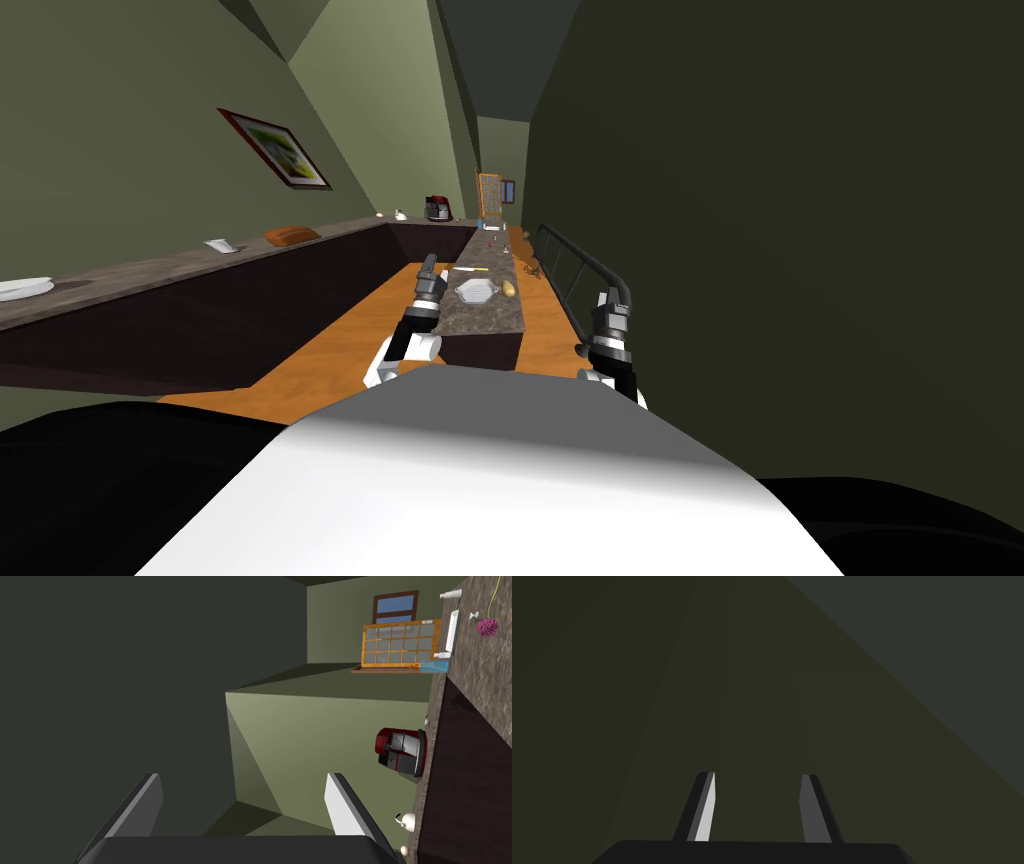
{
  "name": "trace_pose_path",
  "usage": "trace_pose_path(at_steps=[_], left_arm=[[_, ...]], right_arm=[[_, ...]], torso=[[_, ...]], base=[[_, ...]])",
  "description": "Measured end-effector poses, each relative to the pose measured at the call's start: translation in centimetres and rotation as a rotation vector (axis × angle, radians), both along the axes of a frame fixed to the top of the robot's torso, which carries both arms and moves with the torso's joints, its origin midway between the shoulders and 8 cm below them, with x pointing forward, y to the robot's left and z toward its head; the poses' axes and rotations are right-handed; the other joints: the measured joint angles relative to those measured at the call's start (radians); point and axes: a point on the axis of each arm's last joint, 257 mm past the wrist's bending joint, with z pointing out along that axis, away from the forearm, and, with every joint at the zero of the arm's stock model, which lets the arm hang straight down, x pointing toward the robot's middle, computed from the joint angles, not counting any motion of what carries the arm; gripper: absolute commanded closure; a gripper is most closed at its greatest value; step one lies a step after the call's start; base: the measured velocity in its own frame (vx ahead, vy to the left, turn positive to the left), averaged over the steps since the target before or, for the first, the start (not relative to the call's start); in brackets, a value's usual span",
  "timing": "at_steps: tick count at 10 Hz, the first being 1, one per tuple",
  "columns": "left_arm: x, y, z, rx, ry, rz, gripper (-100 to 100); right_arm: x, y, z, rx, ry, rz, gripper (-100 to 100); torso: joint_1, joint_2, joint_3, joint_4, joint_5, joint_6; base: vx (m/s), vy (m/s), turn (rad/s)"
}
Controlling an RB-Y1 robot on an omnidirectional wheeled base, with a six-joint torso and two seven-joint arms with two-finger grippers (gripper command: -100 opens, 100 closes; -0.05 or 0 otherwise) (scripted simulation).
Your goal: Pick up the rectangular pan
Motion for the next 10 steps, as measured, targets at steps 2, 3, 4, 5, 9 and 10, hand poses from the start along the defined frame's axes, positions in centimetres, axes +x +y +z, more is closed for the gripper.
trace_pose_path(at_steps=[2,3,4,5,9,10], left_arm=[[1.2,0.3,-0.5,-0.004,0.036,0.001,-100],[1.7,0.7,-0.9,-0.007,0.056,0.002,-100],[2.2,0.9,-1.2,-0.010,0.076,0.003,-100],[2.6,1.2,-1.6,-0.015,0.096,0.004,-100],[4.9,2.4,-2.8,-0.035,0.175,0.012,-100],[5.4,2.7,-3.2,-0.041,0.201,0.015,-100]], right_arm=[[0.0,0.0,0.0,0.000,0.000,0.000,0],[0.0,0.0,0.0,0.000,0.000,0.000,0],[0.0,0.0,0.0,0.000,0.000,0.000,0],[0.0,0.0,0.0,0.000,0.000,0.000,0],[0.0,0.0,0.0,0.000,0.000,0.000,0],[0.0,0.0,0.0,0.000,0.000,0.000,0]], torso=[[0.000,0.000,0.000,0.000,0.000,0.000],[-0.001,0.001,0.000,0.000,0.000,0.000],[0.000,0.000,0.000,0.000,0.000,0.000],[-0.001,0.000,0.000,0.000,0.000,0.000],[0.000,0.000,0.000,0.000,0.000,0.000],[0.000,0.000,0.000,0.000,0.000,0.000]], base=[[-0.017,-0.043,-0.028],[-0.014,-0.042,-0.015],[-0.013,-0.047,-0.034],[-0.013,-0.040,-0.018],[-0.012,-0.043,-0.033],[-0.017,-0.048,-0.055]])
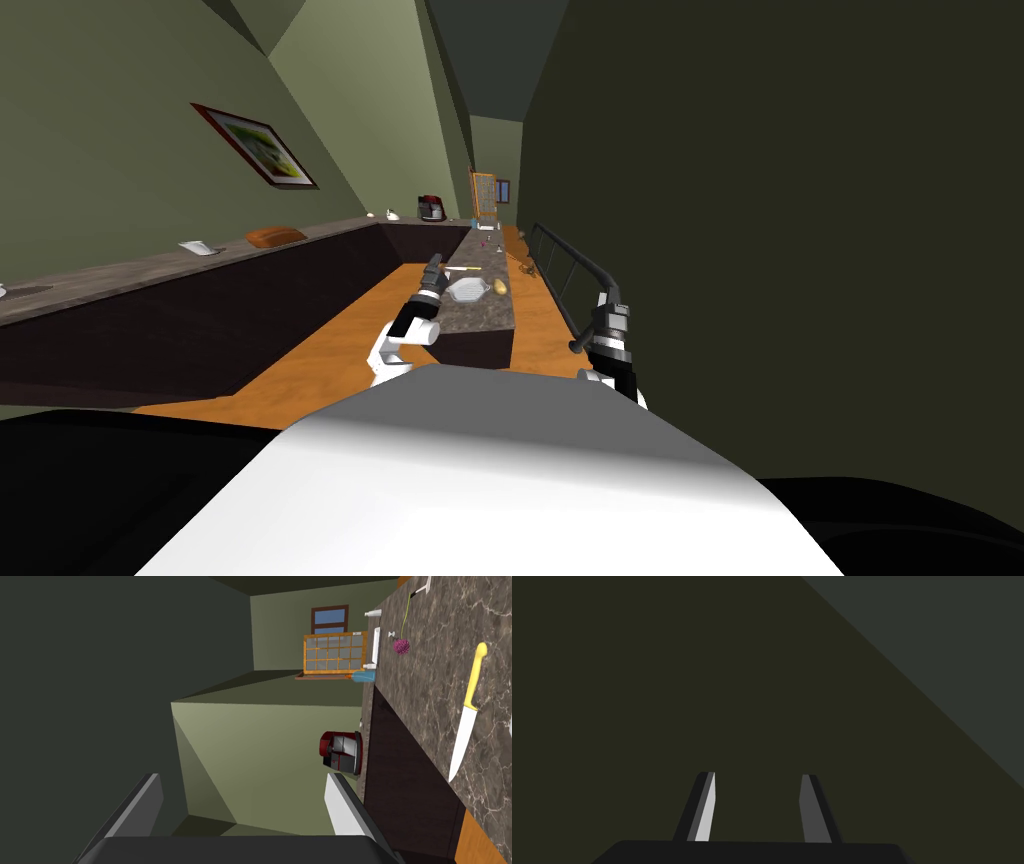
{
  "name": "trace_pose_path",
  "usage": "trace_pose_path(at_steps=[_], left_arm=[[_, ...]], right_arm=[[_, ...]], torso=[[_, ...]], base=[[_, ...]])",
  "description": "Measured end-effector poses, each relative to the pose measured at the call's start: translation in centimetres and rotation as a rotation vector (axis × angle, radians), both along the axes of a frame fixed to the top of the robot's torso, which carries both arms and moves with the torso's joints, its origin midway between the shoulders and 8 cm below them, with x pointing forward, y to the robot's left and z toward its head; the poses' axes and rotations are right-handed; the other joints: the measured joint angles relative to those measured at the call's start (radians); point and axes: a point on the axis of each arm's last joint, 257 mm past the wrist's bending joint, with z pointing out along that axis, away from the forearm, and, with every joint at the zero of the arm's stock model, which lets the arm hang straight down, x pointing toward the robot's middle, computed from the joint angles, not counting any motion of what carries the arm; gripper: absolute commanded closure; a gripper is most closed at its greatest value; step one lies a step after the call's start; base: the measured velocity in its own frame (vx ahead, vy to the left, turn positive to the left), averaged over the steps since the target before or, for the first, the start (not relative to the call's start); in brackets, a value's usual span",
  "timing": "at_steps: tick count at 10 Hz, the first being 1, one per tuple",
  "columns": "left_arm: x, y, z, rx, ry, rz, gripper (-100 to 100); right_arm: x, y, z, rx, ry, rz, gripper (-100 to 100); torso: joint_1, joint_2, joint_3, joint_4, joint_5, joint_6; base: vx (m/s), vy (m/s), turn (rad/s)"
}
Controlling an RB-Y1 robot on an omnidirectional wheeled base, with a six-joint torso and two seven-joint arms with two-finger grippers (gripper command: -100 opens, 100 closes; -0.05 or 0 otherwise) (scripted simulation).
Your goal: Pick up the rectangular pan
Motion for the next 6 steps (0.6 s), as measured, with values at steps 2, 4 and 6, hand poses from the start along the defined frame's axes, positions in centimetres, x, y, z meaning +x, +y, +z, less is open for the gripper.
trace_pose_path(at_steps=[2,4,6], left_arm=[[1.1,0.6,-1.1,-0.014,0.053,0.007,-100],[2.1,1.4,-2.2,-0.031,0.106,0.015,-100],[2.9,2.1,-3.3,-0.048,0.157,0.023,-100]], right_arm=[[0.0,0.0,0.0,0.000,0.000,0.000,0],[0.0,0.0,0.0,0.000,0.000,0.000,0],[0.0,0.0,0.0,0.000,0.000,0.000,0]], torso=[[0.000,0.000,0.000,0.000,0.000,0.000],[0.000,0.000,0.000,0.000,0.000,0.000],[0.000,0.000,0.000,0.000,0.000,0.000]], base=[[-0.008,-0.050,-0.033],[-0.010,-0.040,-0.033],[-0.008,-0.041,-0.042]])
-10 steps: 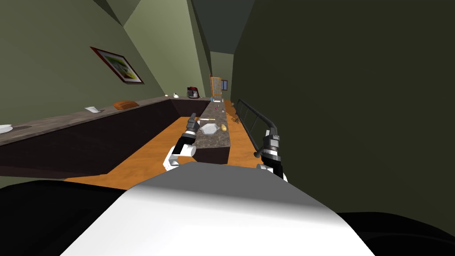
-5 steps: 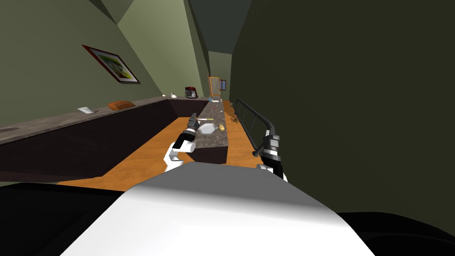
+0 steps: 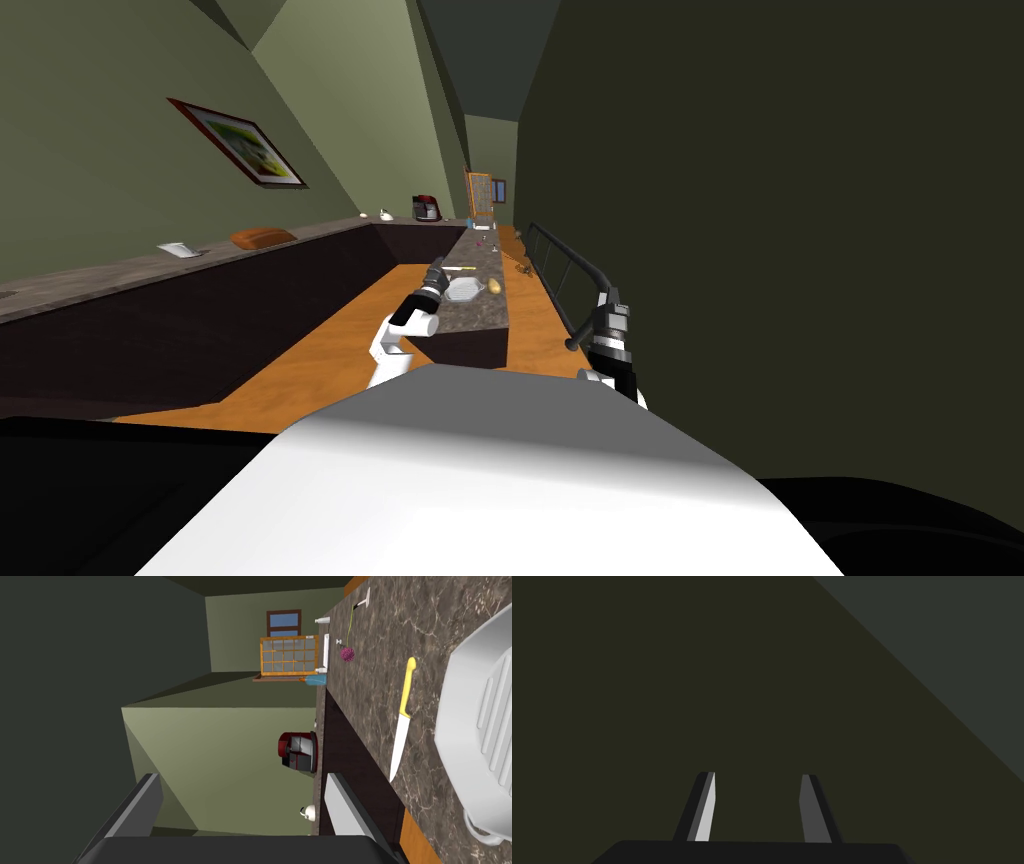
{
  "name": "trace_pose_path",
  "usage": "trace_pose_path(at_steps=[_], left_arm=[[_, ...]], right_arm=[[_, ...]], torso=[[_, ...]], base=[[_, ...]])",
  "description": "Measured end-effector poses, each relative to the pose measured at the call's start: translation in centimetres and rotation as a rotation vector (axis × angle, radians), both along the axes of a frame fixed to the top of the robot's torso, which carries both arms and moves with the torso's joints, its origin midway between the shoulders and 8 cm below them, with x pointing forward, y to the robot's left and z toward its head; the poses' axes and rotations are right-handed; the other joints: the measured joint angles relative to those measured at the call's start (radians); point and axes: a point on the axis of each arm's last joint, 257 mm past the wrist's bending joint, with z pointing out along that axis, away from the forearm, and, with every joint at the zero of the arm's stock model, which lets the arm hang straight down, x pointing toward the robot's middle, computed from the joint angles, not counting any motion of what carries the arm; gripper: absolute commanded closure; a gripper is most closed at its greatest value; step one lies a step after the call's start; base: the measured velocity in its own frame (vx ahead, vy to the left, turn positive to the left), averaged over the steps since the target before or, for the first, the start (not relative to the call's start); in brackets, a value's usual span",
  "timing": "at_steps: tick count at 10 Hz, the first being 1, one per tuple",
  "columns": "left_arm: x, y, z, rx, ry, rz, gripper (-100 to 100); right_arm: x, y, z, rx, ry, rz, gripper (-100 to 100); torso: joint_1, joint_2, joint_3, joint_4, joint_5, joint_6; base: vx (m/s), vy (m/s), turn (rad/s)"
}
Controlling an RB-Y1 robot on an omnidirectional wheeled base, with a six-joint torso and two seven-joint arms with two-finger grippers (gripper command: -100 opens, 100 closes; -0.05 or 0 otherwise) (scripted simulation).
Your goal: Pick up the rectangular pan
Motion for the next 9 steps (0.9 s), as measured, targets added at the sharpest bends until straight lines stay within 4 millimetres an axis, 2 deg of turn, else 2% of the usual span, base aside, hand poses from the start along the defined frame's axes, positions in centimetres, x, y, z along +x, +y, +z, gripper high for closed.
trace_pose_path(at_steps=[9], left_arm=[[2.9,2.3,-4.6,-0.072,0.207,0.036,-100]], right_arm=[[0.0,0.0,0.0,0.000,0.000,0.000,0]], torso=[[0.001,-0.001,0.000,0.000,0.000,0.000]], base=[[-0.002,-0.024,-0.030]])
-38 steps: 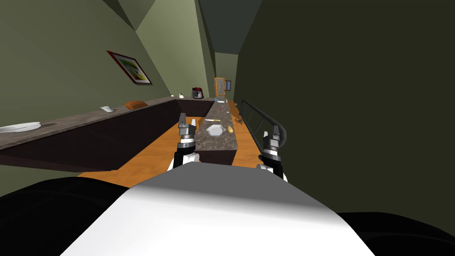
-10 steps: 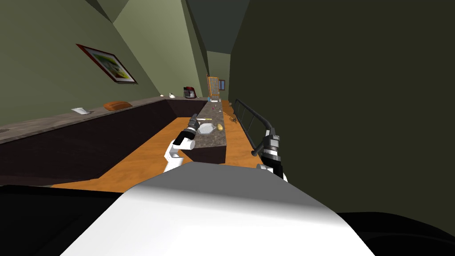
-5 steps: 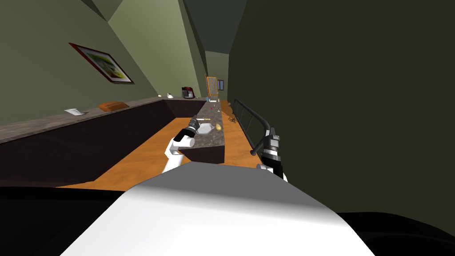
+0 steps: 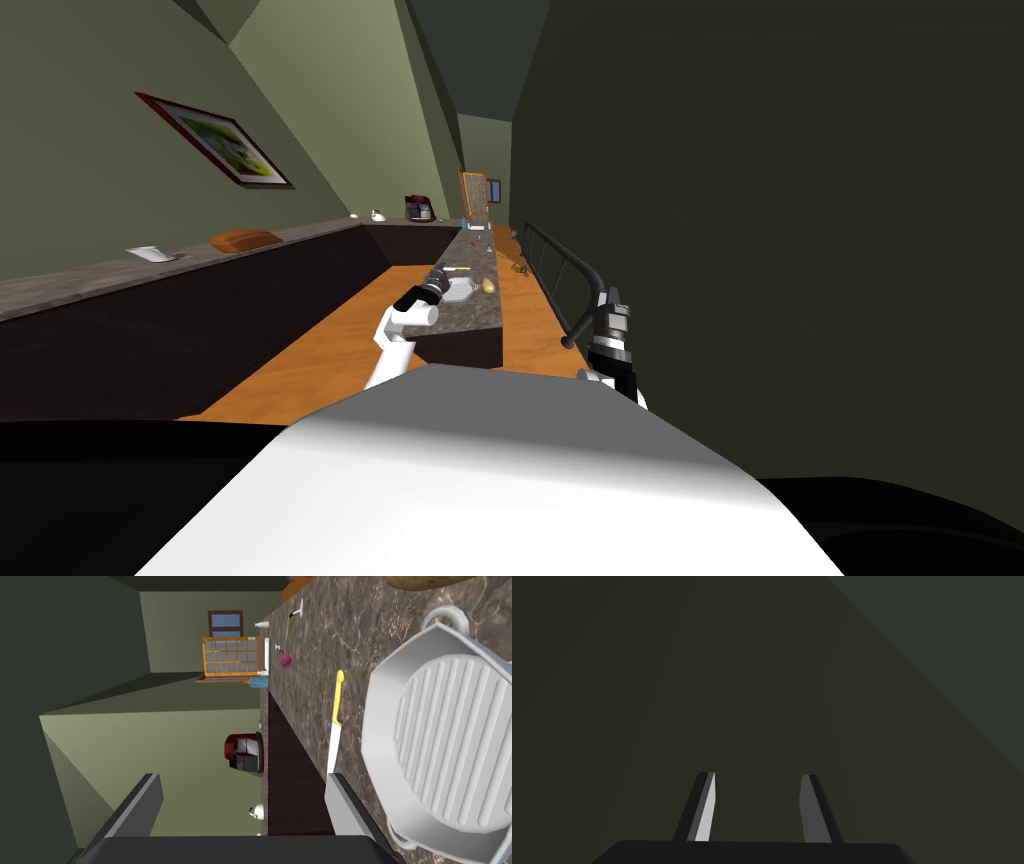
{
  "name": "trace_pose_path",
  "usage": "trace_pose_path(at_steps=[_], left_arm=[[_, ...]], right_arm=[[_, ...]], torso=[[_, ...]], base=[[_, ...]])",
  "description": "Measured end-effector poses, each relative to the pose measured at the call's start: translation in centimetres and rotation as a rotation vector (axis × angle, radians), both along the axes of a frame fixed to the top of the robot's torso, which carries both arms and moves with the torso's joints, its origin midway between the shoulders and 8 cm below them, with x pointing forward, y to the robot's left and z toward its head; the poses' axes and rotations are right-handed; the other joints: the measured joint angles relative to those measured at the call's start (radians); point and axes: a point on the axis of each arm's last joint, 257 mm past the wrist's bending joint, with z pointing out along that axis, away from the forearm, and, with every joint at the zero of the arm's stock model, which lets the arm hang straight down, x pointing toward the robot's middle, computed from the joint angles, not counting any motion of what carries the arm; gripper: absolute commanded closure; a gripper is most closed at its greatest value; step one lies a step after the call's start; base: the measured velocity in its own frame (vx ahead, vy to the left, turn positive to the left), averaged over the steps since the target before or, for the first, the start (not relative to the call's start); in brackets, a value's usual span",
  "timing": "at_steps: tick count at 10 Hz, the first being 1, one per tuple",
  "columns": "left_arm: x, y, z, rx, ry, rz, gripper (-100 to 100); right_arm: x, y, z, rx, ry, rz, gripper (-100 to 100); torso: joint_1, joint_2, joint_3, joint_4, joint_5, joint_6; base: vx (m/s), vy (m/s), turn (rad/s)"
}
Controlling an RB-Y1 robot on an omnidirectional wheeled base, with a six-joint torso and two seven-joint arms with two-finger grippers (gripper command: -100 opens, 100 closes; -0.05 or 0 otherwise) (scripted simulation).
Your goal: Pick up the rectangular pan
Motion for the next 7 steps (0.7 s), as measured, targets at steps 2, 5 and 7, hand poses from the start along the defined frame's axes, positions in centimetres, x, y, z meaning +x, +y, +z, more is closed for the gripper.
trace_pose_path(at_steps=[2,5,7], left_arm=[[0.4,0.9,-1.1,-0.019,0.050,0.010,-100],[0.7,1.6,-2.6,-0.042,0.119,0.023,-100],[1.0,2.4,-3.8,-0.061,0.173,0.034,-100]], right_arm=[[0.0,0.0,0.0,0.000,0.000,0.000,0],[0.0,0.0,0.0,0.000,0.000,0.000,0],[0.0,0.0,0.0,0.000,0.000,0.000,0]], torso=[[0.000,0.000,0.000,0.000,0.000,0.000],[0.000,0.000,0.000,0.000,0.000,0.000],[0.000,0.000,0.000,0.000,0.000,0.000]], base=[[0.004,-0.024,-0.041],[0.001,-0.015,-0.028],[0.005,-0.020,-0.046]])
